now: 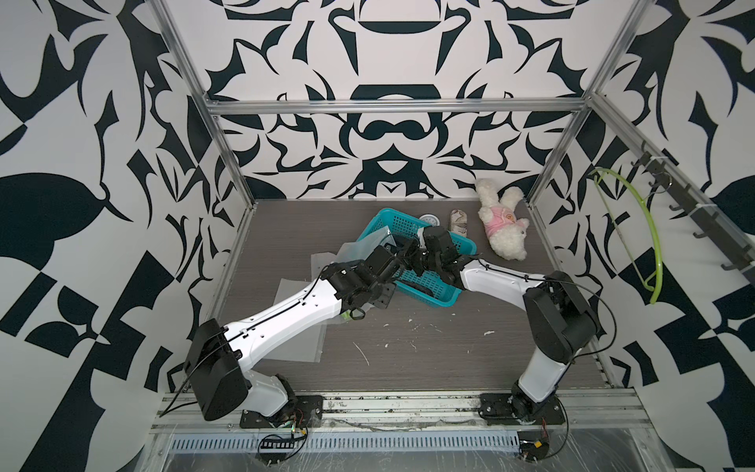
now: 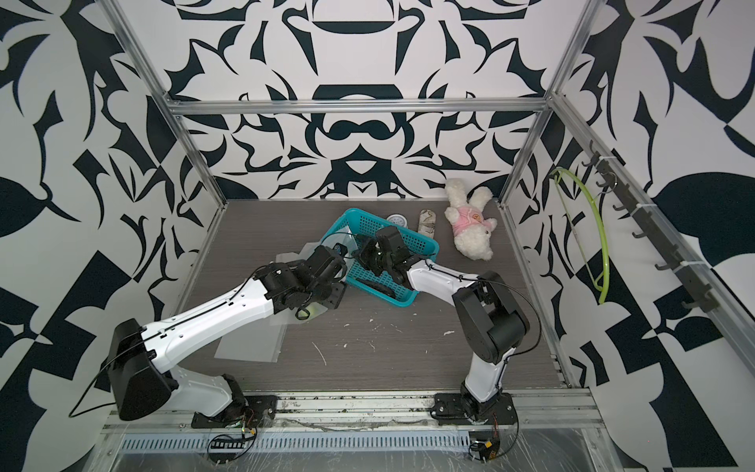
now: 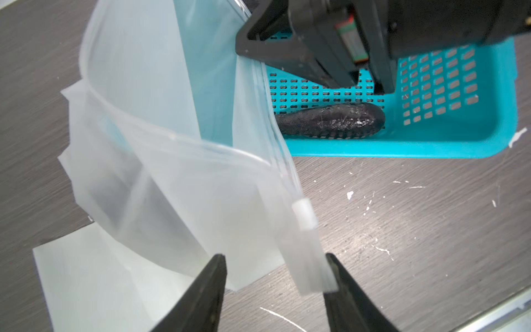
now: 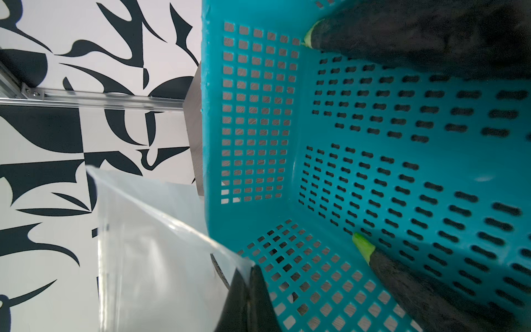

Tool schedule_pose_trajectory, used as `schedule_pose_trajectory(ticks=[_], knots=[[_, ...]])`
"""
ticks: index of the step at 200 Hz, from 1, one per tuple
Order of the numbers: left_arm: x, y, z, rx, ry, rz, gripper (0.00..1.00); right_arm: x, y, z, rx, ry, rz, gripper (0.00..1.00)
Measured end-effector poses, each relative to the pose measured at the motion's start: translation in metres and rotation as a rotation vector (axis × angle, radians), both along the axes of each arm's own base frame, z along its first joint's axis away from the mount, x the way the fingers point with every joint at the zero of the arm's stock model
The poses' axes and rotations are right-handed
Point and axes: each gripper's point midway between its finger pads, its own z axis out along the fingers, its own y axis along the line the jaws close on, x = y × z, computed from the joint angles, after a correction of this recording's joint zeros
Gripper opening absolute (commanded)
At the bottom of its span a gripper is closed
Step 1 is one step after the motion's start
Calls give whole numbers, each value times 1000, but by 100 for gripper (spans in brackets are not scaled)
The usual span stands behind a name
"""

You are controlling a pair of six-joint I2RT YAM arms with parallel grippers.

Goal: Place the eggplant in a zip-top bag and seal the zipper
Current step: Zip the zipper on the zipper food storage bag.

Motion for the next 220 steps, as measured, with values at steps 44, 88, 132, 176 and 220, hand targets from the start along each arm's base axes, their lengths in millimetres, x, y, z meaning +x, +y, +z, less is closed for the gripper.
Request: schedule_pose_trajectory(ticks=[44,88,132,176,220], knots=[[2,0,-6,-56,-75,2,46,-2,1,6,45,5,-9,0],[2,1,6,-142,-169,-6,26,-3,2,7,67,10,-8,0],[1,3,19,-218,-224,2,0,-3,4,10,92,13,-5,0],[0,2,21,-228,-241,-22,0,-7,4,6,105,28,1,3],[-8,6,30,-254,-276,-67,0,-13,0,16,97,2,27,29]])
